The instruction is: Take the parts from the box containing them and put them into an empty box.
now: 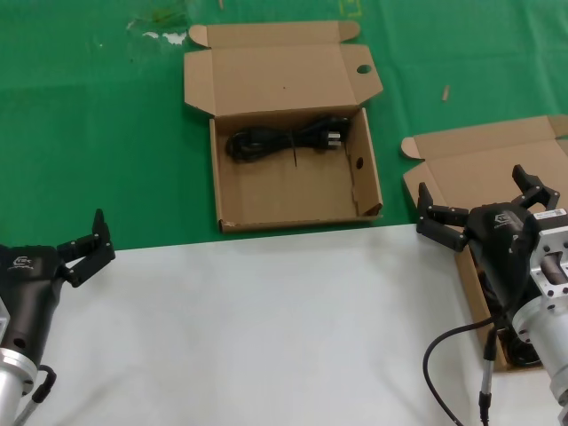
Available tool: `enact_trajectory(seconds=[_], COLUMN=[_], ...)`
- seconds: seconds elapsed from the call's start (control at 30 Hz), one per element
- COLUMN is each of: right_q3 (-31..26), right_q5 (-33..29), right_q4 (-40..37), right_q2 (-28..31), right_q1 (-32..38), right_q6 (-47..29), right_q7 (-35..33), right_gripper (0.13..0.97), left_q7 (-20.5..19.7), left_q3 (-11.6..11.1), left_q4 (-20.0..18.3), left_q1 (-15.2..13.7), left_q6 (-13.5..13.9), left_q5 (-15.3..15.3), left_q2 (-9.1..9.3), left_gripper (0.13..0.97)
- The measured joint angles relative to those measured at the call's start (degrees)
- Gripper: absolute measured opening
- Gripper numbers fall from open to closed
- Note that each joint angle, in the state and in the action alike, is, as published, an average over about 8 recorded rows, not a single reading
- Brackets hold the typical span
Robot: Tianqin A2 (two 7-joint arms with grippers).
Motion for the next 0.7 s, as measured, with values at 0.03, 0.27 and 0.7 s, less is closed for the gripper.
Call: enact_trajectory(seconds=[0.03, 0.27, 0.7], right_q3=[0.0, 0.0, 0.0], right_q5=[0.0, 0.0, 0.0], right_q4=[0.0, 0.0, 0.0], right_q2=[0.0, 0.0, 0.0], right_q1=[0.0, 0.0, 0.0], right_q6=[0.0, 0.0, 0.0], right_q7=[0.0, 0.0, 0.0], right_gripper=[0.966, 0.966, 0.966], left_q7=[0.0, 0.0, 0.0], left_q3=[0.0, 0.0, 0.0], left_q4=[0.0, 0.0, 0.0], left_q1=[0.0, 0.0, 0.0], left_q6=[0.0, 0.0, 0.0], left_q5=[0.0, 0.0, 0.0], left_q2=[0.0, 0.0, 0.0], left_gripper=[0.966, 0.966, 0.966])
